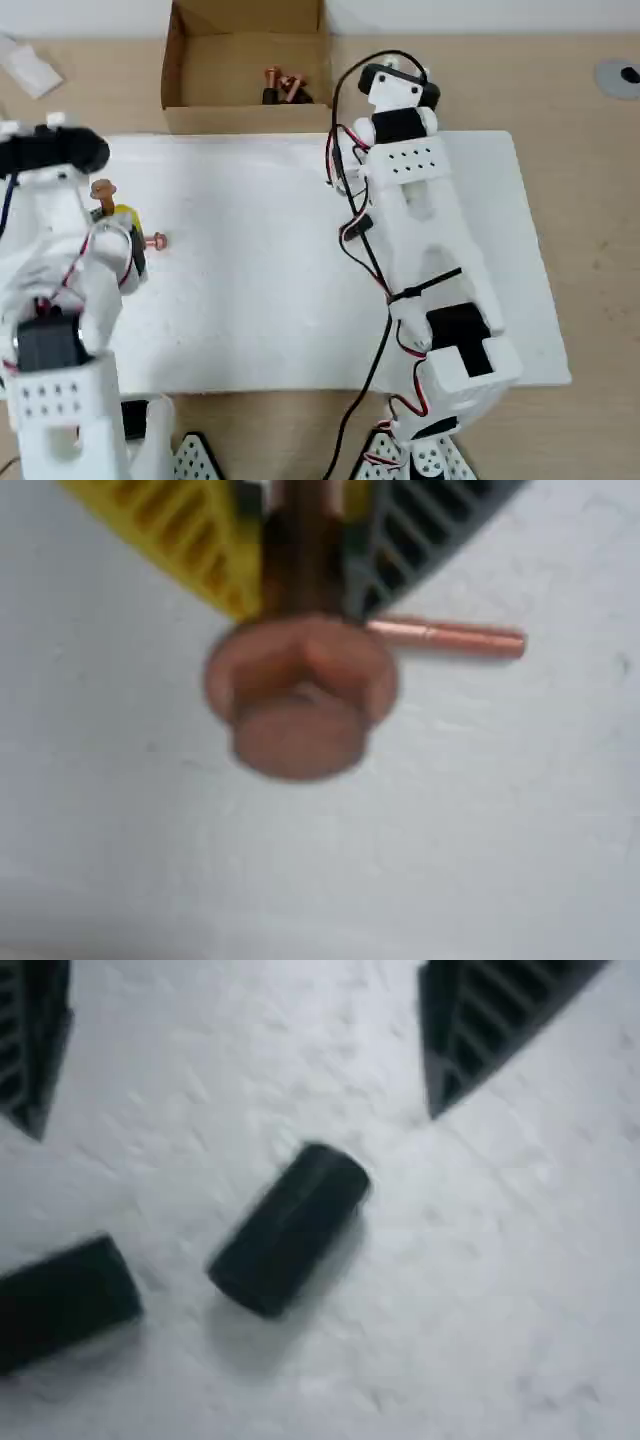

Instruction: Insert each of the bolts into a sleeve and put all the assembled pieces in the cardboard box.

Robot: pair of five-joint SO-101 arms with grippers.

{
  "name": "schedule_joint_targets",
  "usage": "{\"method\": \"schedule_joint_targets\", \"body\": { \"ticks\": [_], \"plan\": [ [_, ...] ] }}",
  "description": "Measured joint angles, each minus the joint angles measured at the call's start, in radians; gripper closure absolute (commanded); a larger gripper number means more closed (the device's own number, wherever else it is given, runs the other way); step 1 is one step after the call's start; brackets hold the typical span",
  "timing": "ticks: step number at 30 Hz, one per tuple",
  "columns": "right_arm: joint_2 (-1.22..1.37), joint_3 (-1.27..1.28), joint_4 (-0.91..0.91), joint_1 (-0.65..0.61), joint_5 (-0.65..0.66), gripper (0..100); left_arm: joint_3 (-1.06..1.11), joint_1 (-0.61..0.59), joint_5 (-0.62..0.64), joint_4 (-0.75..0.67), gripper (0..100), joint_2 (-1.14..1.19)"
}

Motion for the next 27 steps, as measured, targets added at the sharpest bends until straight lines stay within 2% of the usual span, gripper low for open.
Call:
{"method": "schedule_joint_targets", "body": {
  "ticks": [6,16,27],
  "plan": [
    [0.0,0.104,-0.095,0.0,-0.1,71.7,0.077,0.003,0.0,0.0,100,-0.135],
    [0.0,0.269,-0.322,-0.048,-0.109,71.7,0.098,0.003,0.031,0.0,100,-0.175],
    [0.0,0.367,-0.42,-0.046,-0.109,71.7,0.098,0.003,0.04,0.0,100,-0.175]
  ]
}}
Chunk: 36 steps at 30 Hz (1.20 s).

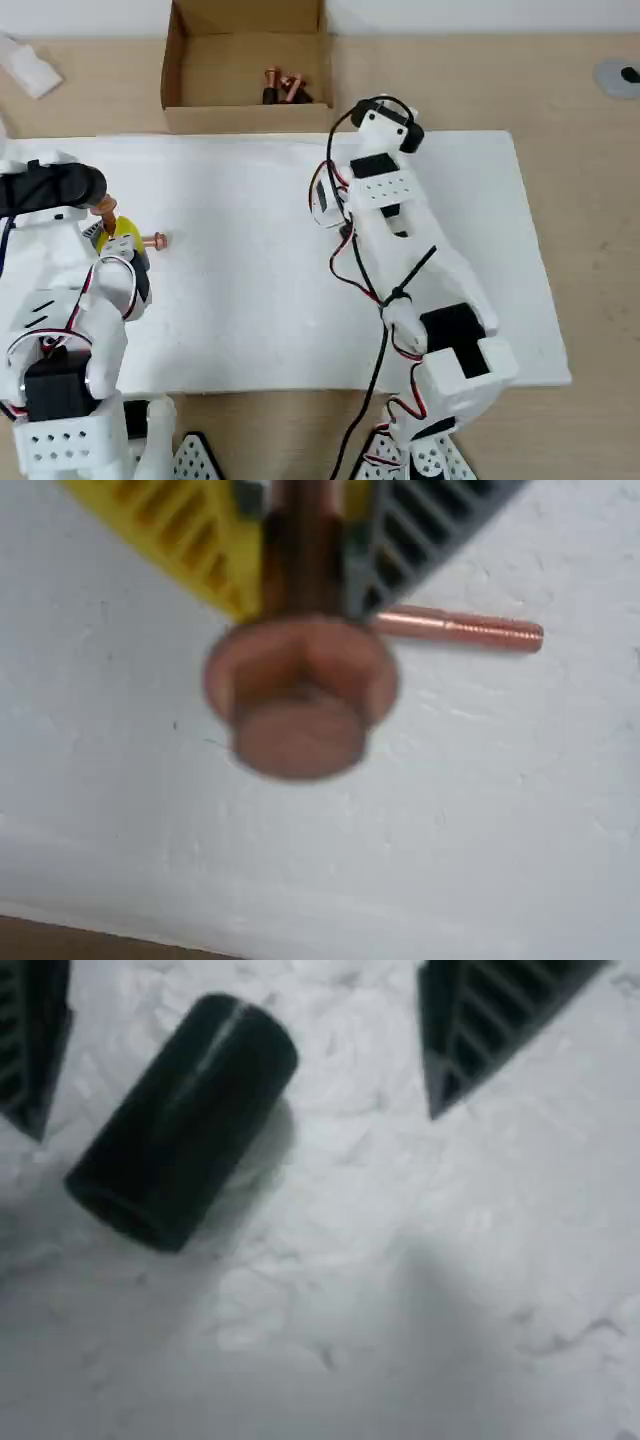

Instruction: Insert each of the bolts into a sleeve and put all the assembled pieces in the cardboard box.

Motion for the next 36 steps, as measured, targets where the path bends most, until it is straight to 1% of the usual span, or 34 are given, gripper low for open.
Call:
{"method": "schedule_joint_targets", "body": {
  "ticks": [23,36],
  "plan": [
    [0.0,0.026,-0.008,0.0,0.0,71.7,0.0,0.0,0.0,0.0,100,0.0],
    [0.043,0.015,-0.008,-0.002,0.0,71.7,0.0,0.0,0.0,0.0,100,0.0]
  ]
}}
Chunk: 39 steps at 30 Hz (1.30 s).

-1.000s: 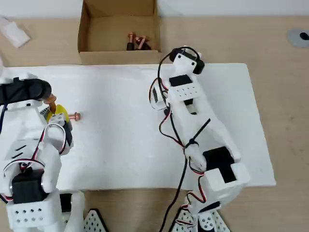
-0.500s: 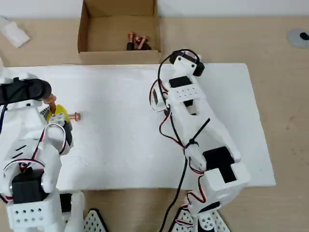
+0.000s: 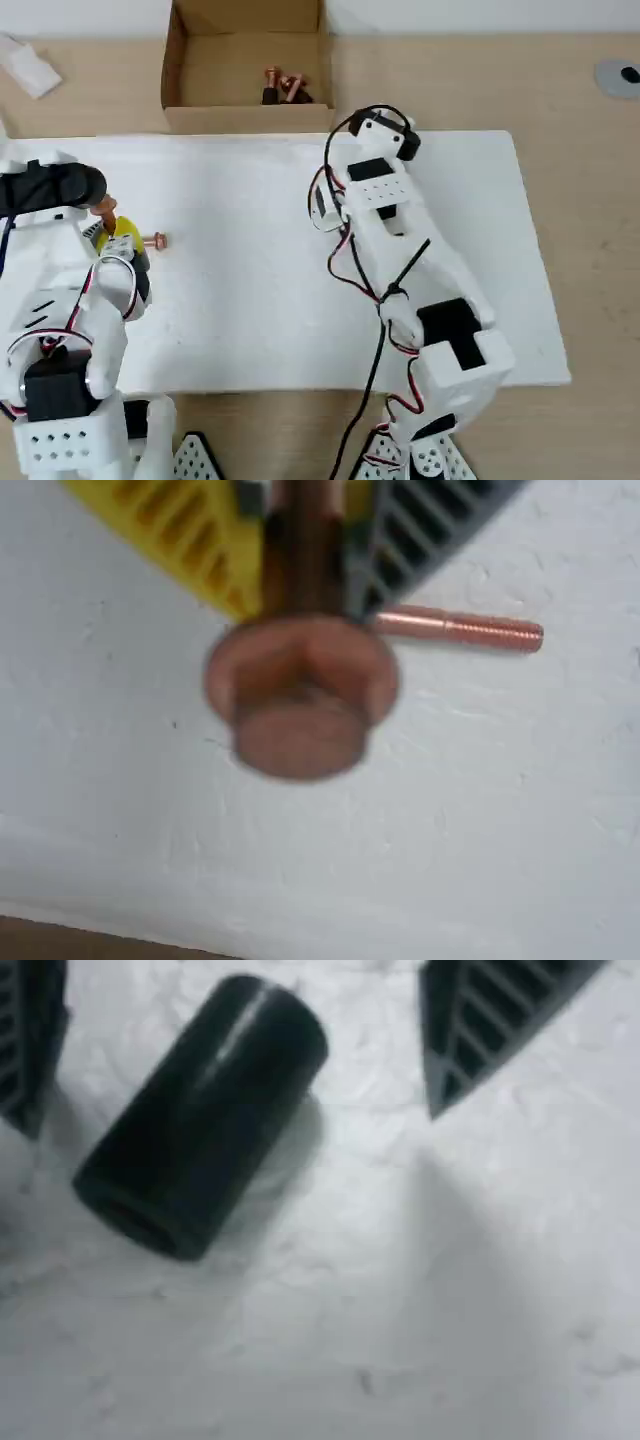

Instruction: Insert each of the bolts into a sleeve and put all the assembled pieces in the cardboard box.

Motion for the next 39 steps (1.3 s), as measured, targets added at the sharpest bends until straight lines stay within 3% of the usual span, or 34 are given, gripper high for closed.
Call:
{"method": "schedule_joint_targets", "body": {
  "ticks": [5,12,16,26,34,39],
  "plan": [
    [0.002,-0.002,0.002,0.0,0.0,73.7,0.0,0.0,0.0,0.0,100,0.0],
    [0.003,-0.003,0.003,0.006,0.0,91.0,0.0,0.0,0.0,0.0,100,0.0],
    [0.005,-0.008,0.002,0.0,0.0,95.4,0.0,0.0,0.0,0.0,100,0.0],
    [0.011,-0.023,0.002,0.002,0.012,98.9,0.0,0.0,0.0,0.0,100,0.0],
    [0.005,-0.087,0.017,0.002,0.118,98.9,0.0,0.0,0.0,0.0,100,0.0],
    [-0.129,-0.212,0.061,-0.032,0.232,98.9,0.0,0.0,0.0,-0.034,100,0.0]
  ]
}}
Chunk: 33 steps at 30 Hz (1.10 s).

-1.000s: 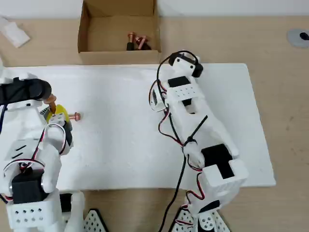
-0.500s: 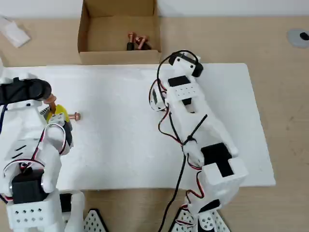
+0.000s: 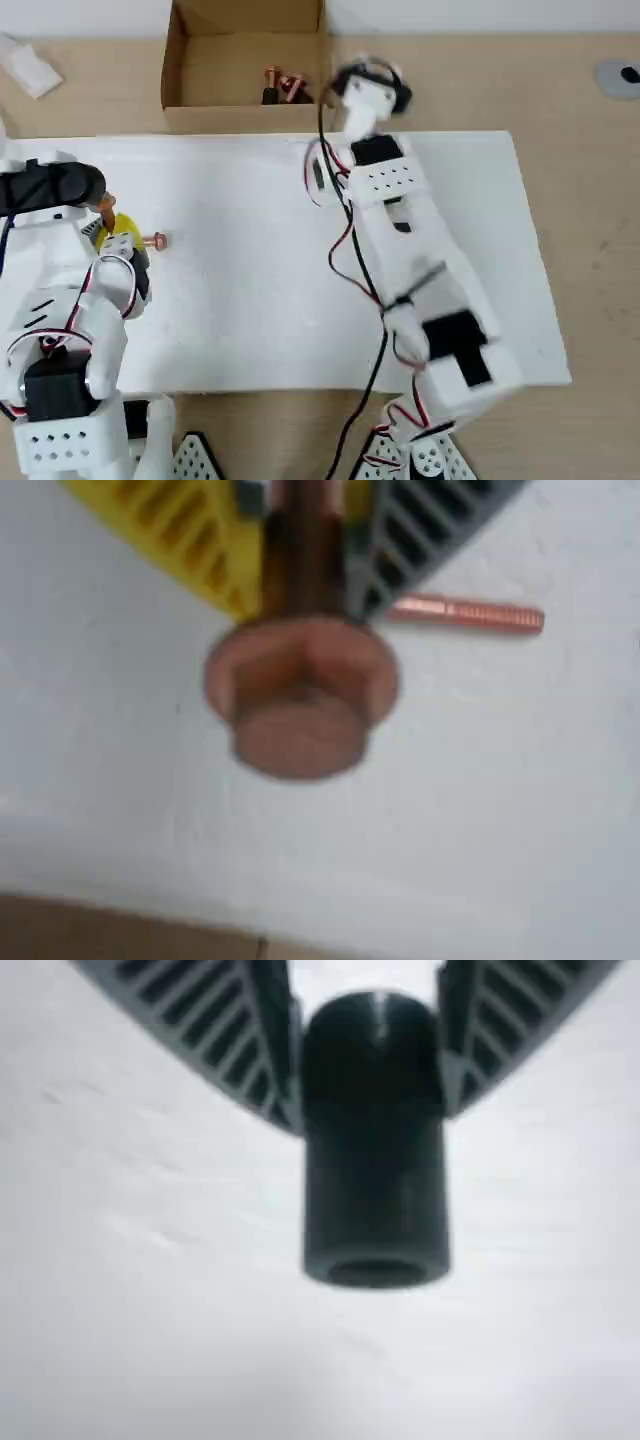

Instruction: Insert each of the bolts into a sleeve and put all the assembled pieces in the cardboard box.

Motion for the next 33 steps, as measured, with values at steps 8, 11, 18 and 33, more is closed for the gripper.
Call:
{"method": "schedule_joint_targets", "body": {
  "ticks": [8,11,18,33],
  "plan": [
    [-0.302,-0.077,0.014,-0.121,0.25,98.9,0.0,0.0,0.0,-0.091,100,0.0],
    [-0.408,-0.049,0.035,-0.132,0.298,98.9,0.0,0.0,0.0,-0.126,100,0.0],
    [-0.72,0.18,0.041,-0.137,0.393,98.9,0.0,0.008,0.008,-0.186,100,0.0],
    [-1.364,1.148,-0.611,-0.137,0.594,98.9,0.118,0.232,0.163,-0.502,100,-0.002]
  ]
}}
